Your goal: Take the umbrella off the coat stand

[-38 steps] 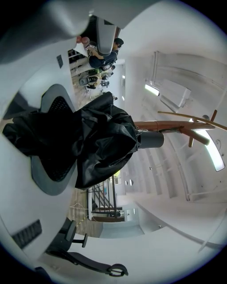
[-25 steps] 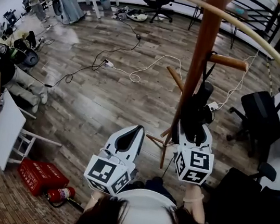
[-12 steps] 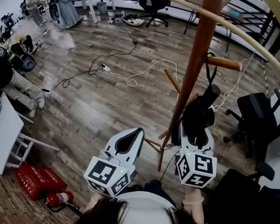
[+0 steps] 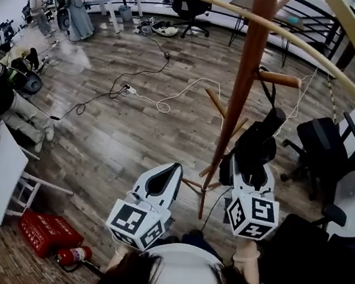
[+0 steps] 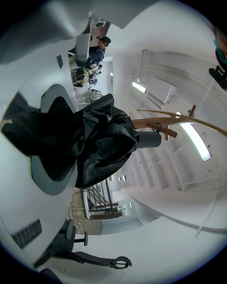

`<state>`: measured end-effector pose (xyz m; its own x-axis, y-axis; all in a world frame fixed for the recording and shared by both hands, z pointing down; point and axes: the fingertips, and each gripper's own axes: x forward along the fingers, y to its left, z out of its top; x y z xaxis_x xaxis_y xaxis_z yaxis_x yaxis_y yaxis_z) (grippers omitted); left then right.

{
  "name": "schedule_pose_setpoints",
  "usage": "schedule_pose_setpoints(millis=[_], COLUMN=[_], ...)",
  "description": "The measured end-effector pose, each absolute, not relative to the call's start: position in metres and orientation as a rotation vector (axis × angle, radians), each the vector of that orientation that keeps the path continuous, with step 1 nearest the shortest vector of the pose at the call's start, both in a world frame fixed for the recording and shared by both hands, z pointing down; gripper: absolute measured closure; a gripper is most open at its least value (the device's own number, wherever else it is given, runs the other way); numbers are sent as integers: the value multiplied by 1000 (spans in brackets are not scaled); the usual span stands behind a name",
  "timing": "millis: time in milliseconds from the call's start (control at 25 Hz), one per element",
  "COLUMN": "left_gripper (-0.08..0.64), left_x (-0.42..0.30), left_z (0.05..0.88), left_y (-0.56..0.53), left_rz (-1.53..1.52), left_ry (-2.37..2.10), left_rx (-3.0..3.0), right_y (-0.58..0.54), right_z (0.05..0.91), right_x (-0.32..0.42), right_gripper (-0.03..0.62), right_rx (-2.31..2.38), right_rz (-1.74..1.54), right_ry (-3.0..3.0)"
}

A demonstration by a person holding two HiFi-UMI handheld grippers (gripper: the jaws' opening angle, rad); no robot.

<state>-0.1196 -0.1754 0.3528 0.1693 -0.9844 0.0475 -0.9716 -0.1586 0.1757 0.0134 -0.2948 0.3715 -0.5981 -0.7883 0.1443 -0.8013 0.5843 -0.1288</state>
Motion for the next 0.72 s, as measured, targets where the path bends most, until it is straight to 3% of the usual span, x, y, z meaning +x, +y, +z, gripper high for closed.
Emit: schedule_pose_setpoints(millis=[720], left_gripper=[551], left_x=[-116], left_z=[344], left_y=[-160], left_rz=[-180], left_ry=[-1901], left_rx=[2293], right_y=[-280], right_z=[346], right_x=[29], right_gripper=[345], right_rx=[1445], right_rz=[219], right_ry=[-2736])
